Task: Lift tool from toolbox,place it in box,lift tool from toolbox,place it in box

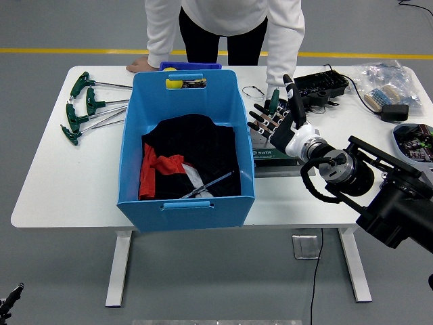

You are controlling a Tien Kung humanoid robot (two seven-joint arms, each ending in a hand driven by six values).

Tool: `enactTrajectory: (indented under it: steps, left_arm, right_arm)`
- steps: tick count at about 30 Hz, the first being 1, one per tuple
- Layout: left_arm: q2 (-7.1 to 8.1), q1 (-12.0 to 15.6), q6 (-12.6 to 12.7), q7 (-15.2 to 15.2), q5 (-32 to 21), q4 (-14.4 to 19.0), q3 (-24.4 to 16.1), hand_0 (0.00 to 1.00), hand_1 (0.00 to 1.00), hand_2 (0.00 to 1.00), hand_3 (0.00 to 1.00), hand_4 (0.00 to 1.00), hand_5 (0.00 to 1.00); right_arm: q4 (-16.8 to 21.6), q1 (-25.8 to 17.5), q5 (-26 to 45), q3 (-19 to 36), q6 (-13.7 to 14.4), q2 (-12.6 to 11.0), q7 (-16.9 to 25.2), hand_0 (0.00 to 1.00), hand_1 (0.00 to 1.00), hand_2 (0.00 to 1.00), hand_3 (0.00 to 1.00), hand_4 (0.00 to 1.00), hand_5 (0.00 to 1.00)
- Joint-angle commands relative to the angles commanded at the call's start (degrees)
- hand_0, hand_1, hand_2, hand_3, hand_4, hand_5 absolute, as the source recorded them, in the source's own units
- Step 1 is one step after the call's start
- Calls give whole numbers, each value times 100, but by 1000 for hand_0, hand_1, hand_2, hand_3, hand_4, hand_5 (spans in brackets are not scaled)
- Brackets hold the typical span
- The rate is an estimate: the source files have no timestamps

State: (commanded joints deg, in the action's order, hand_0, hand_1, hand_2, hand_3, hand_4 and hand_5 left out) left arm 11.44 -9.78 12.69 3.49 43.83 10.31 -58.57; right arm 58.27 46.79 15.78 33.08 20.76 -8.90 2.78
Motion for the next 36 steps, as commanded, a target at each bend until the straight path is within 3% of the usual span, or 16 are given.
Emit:
enactTrajectory:
  steps: [22,27,36]
  left_arm:
    - [-63,85,16,-13,19,0,-144,883,896,903,744,697,771]
    - [-61,98,20,-23,50,0,-175,883,896,904,744,697,771]
    - [-57,59,9,-8,16,0,-136,883,896,903,745,697,771]
  right_arm:
    - [1150,370,-89,1381,173,-281,165,487,567,755,903,984,849]
    - [1452,499,-203,1073,240,-285,143,489,568,755,898,984,845]
    - [1914,909,-806,-206,280,-329,-129,508,572,756,898,985,845]
